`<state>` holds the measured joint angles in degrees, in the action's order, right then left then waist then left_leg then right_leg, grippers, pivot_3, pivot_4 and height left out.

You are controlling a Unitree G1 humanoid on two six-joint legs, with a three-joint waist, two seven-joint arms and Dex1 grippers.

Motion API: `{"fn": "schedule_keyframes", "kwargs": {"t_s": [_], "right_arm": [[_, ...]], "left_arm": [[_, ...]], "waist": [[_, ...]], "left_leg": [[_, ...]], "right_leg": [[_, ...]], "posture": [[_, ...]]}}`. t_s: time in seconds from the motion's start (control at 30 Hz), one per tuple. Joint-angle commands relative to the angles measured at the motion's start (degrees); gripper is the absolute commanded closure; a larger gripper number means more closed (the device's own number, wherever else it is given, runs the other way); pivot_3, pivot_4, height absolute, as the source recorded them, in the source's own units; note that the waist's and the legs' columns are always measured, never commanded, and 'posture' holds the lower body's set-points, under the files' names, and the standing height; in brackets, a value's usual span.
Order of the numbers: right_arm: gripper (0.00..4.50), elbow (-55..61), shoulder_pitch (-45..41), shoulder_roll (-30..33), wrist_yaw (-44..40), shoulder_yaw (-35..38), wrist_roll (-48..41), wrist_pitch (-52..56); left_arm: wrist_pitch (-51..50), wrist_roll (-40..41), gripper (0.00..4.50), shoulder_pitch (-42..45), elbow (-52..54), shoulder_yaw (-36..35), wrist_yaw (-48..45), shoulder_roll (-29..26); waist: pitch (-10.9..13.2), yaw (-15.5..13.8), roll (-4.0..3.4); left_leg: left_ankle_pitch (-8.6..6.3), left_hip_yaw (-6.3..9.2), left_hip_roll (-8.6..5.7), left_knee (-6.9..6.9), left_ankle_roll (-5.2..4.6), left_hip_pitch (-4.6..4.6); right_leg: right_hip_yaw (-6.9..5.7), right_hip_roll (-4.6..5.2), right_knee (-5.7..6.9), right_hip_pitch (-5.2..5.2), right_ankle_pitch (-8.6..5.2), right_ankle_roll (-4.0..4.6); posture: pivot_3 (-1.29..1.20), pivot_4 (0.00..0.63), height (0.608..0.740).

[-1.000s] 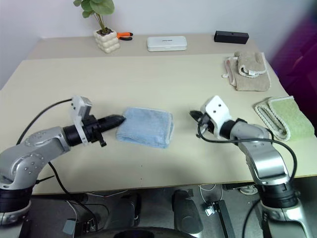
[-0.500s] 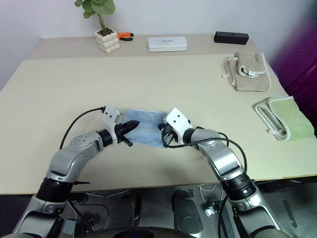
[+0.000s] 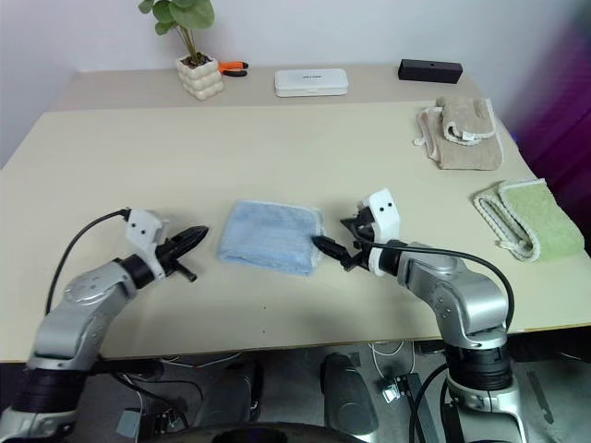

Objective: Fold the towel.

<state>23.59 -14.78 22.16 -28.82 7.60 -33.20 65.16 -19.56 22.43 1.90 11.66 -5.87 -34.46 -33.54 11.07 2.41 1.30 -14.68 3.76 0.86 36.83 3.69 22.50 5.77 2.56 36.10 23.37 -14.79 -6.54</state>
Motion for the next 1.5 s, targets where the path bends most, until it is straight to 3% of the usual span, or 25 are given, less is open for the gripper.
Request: {"fn": "schedule_keyframes", "kwargs": {"t_s": [0.03, 0.3, 0.4, 0.5, 0.73, 0.97, 1.2, 1.37, 1.5], "right_arm": [[0.05, 1.16, -0.08, -3.63, 4.04, 2.52, -3.96, 6.85], [0.05, -4.37, -5.55, -15.7, 11.35, 7.82, -7.38, 13.59], [0.05, -6.63, -7.93, -19.04, 12.96, 6.74, -7.37, 14.63], [0.9, -9.86, -9.5, -20.85, 14.99, 6.19, -5.79, 13.44], [4.42, -9.44, -11.67, -25.06, 17.68, 12.02, -9.81, 14.57], [4.47, -7.78, -17.67, -25.55, 24.54, 23.32, -14.44, 8.05], [4.47, -21.11, -25.57, -13.8, 37.91, 41.42, -13.14, -8.15], [4.47, -23.54, -21.15, -11.63, 48.53, 50.47, -15.39, -12.25], [4.47, -18.31, -15.7, -13.58, 54.36, 51.34, -20.22, -9.46]], "left_arm": [[2.6, 0.2, 4.5, -1.69, 4.41, -0.76, -4.28, -1.96], [-2.07, 2.65, 4.5, -2.88, 9.44, -0.12, -4.21, -0.72], [-2.19, 1.62, 4.5, -2.71, 9.54, 0.99, -3.58, 0.35], [-2.59, 1.26, 4.5, -2.35, 10.02, 1.33, -3.01, 0.84], [-3.77, 2.11, 4.5, -3.05, 11.03, 0.41, -0.91, 1.74], [-4.02, 1.36, 4.5, -2.35, 11.05, 1.95, -0.67, 2.24], [-3.05, -0.51, 4.5, 2.82, 7.65, 6.05, -1.28, 3.98], [-1.64, -2.2, 4.5, 6.43, 4.78, 8.72, -2.02, 5.68], [-1.35, -2.83, 4.5, 7.29, 3.75, 9.52, -2.69, 6.44]], "waist": [[0.0, 0.11, -0.01], [0.01, 0.73, -0.02], [0.02, 1.4, -0.04], [0.02, 1.61, -0.04], [0.05, 1.65, -0.08], [0.1, 1.61, -0.16], [0.12, 0.86, -0.21], [0.12, 1.52, -0.24], [0.05, 1.76, -0.48]], "left_leg": [[0.0, -0.02, 0.0, 0.01, 0.0, 0.0], [0.0, -0.07, 0.05, 0.04, 0.01, -0.02], [-0.01, -0.07, 0.06, -0.01, 0.0, 0.0], [-0.01, -0.08, 0.06, -0.06, 0.0, 0.03], [-0.01, -0.07, 0.06, -0.09, 0.0, 0.05], [-0.01, -0.09, 0.04, -0.12, 0.0, 0.1], [-0.02, -0.08, -0.04, -0.08, -0.04, 0.23], [-0.09, -0.14, -0.02, -0.57, -0.18, 0.2], [-0.09, -0.14, 0.03, -0.84, -0.18, 0.27]], "right_leg": [[0.0, 0.01, 0.0, 0.01, 0.0, 0.0], [0.05, -0.03, 0.02, 0.04, 0.03, 0.05], [0.04, -0.06, 0.02, 0.08, 0.04, 0.04], [0.04, -0.05, 0.01, 0.12, 0.03, 0.01], [0.04, -0.06, 0.02, 0.16, 0.03, 0.01], [0.04, -0.02, 0.0, 0.2, 0.03, 0.0], [0.02, 0.03, -0.15, 0.18, 0.01, -0.03], [0.07, 0.01, -0.01, 0.42, 0.1, -0.31], [0.08, -0.04, 0.1, 0.72, 0.06, -0.39]], "posture": [[0.0, 0.15, 0.734], [0.0, 0.15, 0.734], [0.0, 0.15, 0.734], [0.0, 0.15, 0.734], [0.0, 0.15, 0.734], [0.0, 0.15, 0.734], [0.0, 0.15, 0.734], [0.0, 0.15, 0.734], [0.0, 0.15, 0.734]]}}
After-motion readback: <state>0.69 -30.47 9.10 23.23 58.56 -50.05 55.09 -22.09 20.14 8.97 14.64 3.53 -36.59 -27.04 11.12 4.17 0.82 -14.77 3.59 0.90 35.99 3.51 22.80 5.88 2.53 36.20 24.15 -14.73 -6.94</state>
